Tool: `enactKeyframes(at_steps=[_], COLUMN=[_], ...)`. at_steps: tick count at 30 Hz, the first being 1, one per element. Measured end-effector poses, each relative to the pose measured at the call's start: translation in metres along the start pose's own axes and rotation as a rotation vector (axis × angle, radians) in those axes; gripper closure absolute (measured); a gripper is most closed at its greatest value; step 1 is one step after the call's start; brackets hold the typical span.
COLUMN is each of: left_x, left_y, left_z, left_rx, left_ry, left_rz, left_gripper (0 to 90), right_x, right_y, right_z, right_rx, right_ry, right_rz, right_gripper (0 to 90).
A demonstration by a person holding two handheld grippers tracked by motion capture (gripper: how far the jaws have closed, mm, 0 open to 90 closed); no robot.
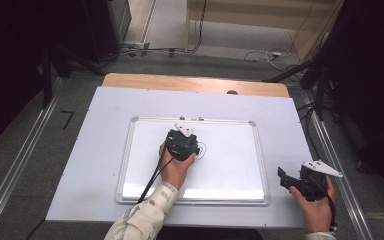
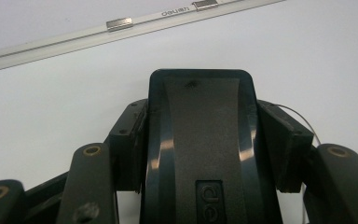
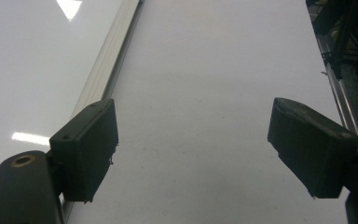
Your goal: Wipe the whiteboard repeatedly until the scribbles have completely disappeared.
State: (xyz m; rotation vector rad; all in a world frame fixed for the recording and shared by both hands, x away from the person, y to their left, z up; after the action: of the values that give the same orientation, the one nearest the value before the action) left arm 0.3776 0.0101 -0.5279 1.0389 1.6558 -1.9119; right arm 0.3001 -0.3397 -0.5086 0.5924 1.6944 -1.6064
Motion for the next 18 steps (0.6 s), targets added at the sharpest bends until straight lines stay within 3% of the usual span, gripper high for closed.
enactKeyframes(at_steps=[18], left_x=[-0.006], left_y=[0.007], left_z=[0.025], left_rx=[0.028], left_ry=[0.021], left_rz=[-0.002], left_gripper=[41.1], right_x=[0.000], right_y=[0.000], right_z=[0.000], right_rx=[-0.004], right_ry=[0.002], right_rz=[0.002], right_gripper=[14.9])
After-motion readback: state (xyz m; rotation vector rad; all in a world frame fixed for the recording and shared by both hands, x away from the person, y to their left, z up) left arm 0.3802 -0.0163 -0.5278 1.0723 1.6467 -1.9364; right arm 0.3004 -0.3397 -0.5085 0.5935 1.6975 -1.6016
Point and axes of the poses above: each handheld gripper's, and its own axes: y roughly forward along the jaws, x roughly out of its underside, z roughly to its right, the point moved 5 cm from there along y, roughly forward along the jaws
